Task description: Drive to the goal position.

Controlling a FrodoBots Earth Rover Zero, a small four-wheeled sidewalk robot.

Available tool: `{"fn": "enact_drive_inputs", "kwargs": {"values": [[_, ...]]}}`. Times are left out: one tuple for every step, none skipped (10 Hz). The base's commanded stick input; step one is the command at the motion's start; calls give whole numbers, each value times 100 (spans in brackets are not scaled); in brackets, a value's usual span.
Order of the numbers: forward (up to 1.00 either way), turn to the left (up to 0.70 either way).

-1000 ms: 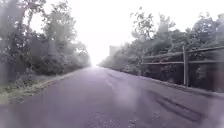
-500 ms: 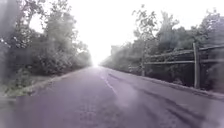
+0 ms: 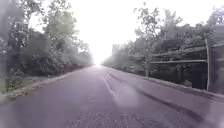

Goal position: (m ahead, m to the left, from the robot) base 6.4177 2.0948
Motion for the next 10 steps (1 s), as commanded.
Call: {"fn": "enact_drive_inputs", "kwargs": {"values": [[100, 0], [100, 0], [100, 0], [100, 0], [100, 0], [100, 0], [100, 0], [100, 0], [100, 0], [100, 0]]}}
